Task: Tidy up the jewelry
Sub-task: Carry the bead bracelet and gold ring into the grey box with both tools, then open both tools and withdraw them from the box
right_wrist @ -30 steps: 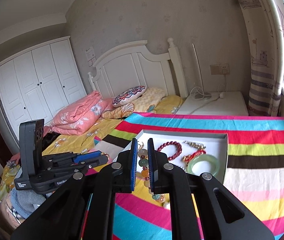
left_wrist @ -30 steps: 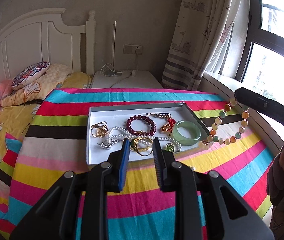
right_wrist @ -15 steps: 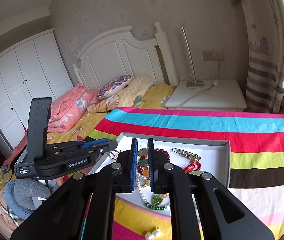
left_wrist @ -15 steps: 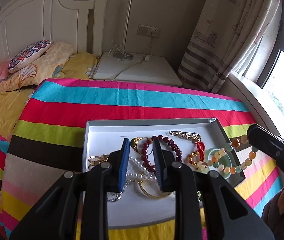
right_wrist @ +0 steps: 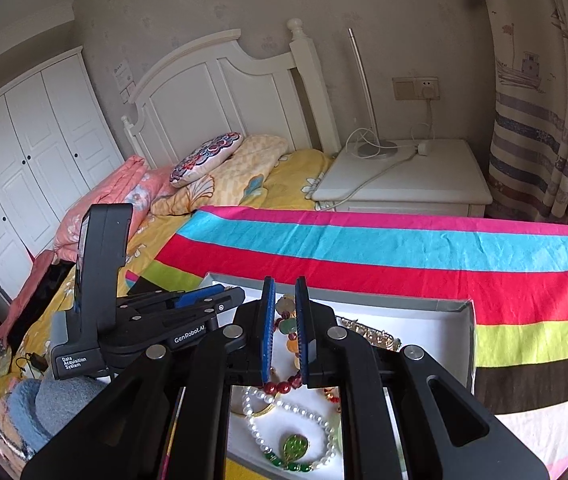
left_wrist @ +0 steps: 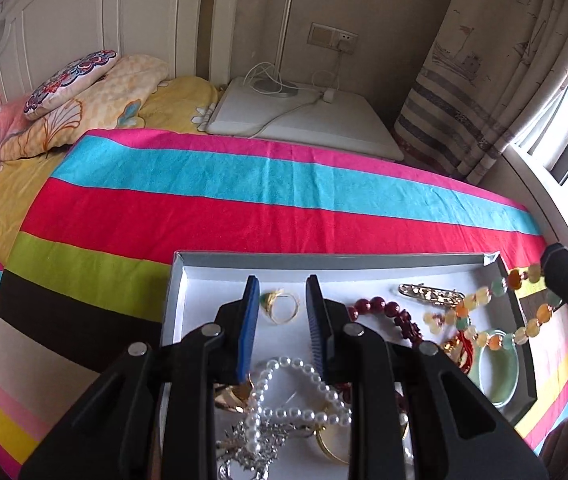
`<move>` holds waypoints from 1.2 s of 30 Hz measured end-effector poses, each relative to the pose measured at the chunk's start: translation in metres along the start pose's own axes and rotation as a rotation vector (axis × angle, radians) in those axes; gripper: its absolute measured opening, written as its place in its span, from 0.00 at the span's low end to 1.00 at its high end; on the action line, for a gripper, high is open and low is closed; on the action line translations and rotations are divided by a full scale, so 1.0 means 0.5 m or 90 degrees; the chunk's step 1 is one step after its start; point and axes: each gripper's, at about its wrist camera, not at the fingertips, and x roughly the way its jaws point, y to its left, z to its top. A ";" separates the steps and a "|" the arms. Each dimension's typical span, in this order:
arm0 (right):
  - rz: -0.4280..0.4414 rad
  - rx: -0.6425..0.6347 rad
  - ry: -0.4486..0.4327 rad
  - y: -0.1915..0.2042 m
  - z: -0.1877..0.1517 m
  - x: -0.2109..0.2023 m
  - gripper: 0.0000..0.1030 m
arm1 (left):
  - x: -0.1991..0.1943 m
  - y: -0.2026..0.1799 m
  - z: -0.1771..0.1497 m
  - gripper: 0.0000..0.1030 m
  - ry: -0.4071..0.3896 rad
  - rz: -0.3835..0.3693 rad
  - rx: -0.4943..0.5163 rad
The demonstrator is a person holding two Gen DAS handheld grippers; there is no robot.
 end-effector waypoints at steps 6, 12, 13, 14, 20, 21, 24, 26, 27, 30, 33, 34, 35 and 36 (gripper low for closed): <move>-0.043 -0.036 0.003 0.010 -0.004 0.013 0.09 | -0.010 0.009 -0.009 0.61 -0.019 -0.020 -0.016; -0.086 -0.061 0.009 0.006 -0.017 0.030 0.09 | -0.087 0.019 -0.043 0.76 -0.078 -0.056 -0.040; -0.086 -0.059 0.011 0.002 -0.020 0.032 0.10 | -0.104 0.022 -0.055 0.80 -0.090 -0.057 -0.042; -0.085 -0.054 0.016 -0.003 -0.023 0.034 0.12 | -0.119 0.024 -0.067 0.82 -0.101 -0.054 -0.042; -0.065 -0.014 0.015 -0.029 -0.051 0.003 0.66 | -0.206 0.056 -0.186 0.91 -0.123 -0.022 -0.048; -0.061 -0.017 0.012 -0.029 -0.061 -0.012 0.66 | -0.219 0.062 -0.212 0.92 -0.120 -0.021 -0.049; -0.059 -0.028 0.014 -0.023 -0.096 -0.053 0.66 | -0.248 0.078 -0.272 0.93 -0.106 -0.037 -0.047; -0.057 -0.035 0.018 -0.017 -0.124 -0.085 0.66 | -0.261 0.082 -0.309 0.94 -0.094 -0.055 -0.047; -0.061 -0.037 0.019 -0.015 -0.137 -0.100 0.66 | -0.265 0.083 -0.326 0.94 -0.090 -0.065 -0.046; -0.063 -0.031 0.012 -0.015 -0.189 -0.156 0.66 | -0.270 0.073 -0.367 0.94 -0.090 -0.100 -0.033; -0.056 -0.004 0.004 -0.024 -0.244 -0.193 0.67 | -0.267 0.060 -0.379 0.95 -0.085 -0.108 -0.017; -0.057 0.004 0.009 -0.027 -0.260 -0.199 0.67 | -0.267 0.062 -0.380 0.94 -0.085 -0.119 -0.022; -0.066 0.007 0.013 -0.029 -0.275 -0.203 0.67 | -0.263 0.066 -0.377 0.94 -0.081 -0.128 -0.031; -0.070 0.008 0.018 -0.031 -0.282 -0.206 0.67 | -0.259 0.075 -0.378 0.94 -0.077 -0.138 -0.046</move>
